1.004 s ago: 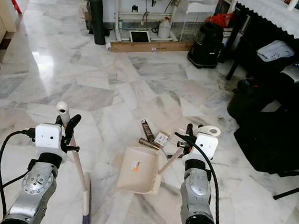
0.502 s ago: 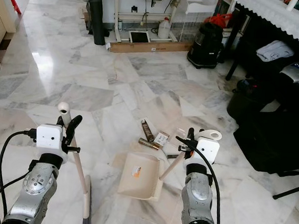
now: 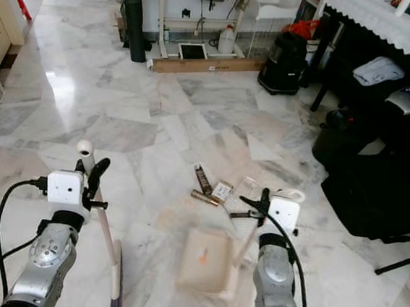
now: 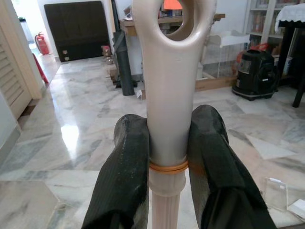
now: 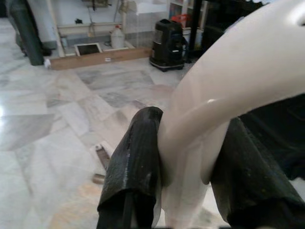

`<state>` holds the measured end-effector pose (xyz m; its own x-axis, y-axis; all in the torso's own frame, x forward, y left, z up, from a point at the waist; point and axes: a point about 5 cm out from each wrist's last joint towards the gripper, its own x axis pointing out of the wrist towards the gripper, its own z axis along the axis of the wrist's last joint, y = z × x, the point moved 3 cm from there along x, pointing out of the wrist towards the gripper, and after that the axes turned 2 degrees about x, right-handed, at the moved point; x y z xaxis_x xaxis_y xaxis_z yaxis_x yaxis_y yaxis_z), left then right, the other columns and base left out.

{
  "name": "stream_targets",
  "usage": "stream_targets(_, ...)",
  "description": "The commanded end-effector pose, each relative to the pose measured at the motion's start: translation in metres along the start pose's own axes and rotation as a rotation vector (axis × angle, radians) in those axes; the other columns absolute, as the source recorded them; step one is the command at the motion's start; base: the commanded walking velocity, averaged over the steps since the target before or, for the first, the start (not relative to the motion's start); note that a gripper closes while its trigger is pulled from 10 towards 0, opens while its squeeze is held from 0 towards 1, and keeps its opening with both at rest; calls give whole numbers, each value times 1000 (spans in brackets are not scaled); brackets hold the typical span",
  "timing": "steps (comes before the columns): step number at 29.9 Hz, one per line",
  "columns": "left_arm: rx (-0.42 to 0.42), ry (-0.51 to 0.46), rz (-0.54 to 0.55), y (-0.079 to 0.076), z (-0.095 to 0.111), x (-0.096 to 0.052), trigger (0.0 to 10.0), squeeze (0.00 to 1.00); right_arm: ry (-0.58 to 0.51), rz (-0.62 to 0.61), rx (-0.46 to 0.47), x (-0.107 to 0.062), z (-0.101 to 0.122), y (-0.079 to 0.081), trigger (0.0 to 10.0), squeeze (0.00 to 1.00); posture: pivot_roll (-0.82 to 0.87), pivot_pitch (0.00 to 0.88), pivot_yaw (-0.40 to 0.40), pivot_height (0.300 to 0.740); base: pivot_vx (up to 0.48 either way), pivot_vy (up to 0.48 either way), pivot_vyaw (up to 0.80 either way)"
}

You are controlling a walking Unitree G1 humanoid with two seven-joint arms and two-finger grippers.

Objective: Sweep floor

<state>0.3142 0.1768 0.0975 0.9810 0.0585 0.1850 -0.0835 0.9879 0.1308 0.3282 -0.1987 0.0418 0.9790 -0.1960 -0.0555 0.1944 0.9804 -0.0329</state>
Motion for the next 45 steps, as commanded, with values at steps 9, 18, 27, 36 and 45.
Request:
stream_targets(9,21,-31,32,5,7,-3,10000,0,-74,35,28,7,21,14,10000,0,93,35,-76,740,0,0,0)
stream_targets(18,24,-16,33,5,4,-6,10000,0,-78,88,37,1,18,22,10000,0,86,47,-72,740,112,0,0)
stream_targets(27,25,-15,29,4,4,-5,10000,0,-63,99,38,-1,16,23,10000,0,87,52,-72,740,287,0,0)
stream_targets(36,26,-12,31,5,4,-6,10000,0,-55,117,44,-2,15,27,10000,0,89,53,-72,740,292,0,0)
stream_targets(45,27,-11,29,4,4,-6,10000,0,-51,127,47,-2,15,29,10000,0,90,51,-73,740,290,0,0)
